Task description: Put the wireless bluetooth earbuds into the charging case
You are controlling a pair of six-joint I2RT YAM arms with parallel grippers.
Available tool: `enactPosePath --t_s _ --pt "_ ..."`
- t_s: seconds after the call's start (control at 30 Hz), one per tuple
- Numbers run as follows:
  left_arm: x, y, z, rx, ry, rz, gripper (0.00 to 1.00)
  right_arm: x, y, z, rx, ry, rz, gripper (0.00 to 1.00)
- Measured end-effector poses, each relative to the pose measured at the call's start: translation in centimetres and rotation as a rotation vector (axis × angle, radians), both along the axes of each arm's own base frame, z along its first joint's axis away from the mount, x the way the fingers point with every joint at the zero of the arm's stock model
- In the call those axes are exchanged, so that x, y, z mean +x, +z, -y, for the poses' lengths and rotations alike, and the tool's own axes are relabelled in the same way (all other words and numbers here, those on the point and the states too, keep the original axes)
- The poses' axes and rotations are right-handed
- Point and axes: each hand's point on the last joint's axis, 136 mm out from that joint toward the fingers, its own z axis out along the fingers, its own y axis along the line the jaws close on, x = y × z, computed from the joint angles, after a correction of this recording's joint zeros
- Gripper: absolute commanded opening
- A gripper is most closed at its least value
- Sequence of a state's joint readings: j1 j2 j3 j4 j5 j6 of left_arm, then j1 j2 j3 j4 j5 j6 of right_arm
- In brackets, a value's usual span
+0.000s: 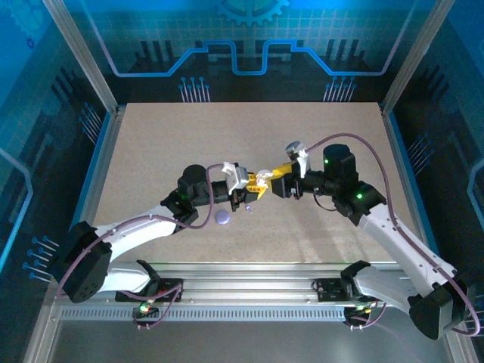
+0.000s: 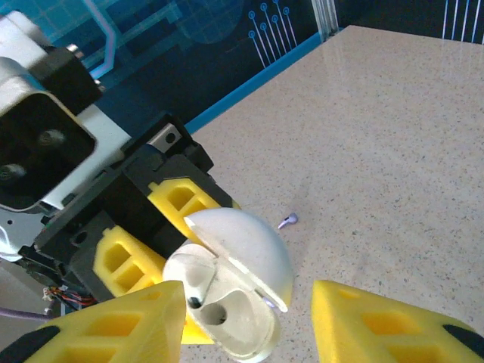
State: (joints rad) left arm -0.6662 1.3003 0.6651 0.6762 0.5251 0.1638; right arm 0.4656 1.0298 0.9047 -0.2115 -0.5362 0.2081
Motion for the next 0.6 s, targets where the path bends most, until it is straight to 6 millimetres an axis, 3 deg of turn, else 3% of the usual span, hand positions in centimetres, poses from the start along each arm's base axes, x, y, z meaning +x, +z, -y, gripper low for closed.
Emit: enactPosePath --t_s 0.4,0.6 --pt "-0.1 -0.5 -0.2 0.028 0.009 -0.001 0.16 0.2 -0.8 -0.3 -0.019 0.006 -0.031 0.42" --pt "0.9 -1.1 -0.7 0.065 0.088 -0.026 0.15 0.2 1.2 0.0 -0.026 -0.011 -0.037 0.41"
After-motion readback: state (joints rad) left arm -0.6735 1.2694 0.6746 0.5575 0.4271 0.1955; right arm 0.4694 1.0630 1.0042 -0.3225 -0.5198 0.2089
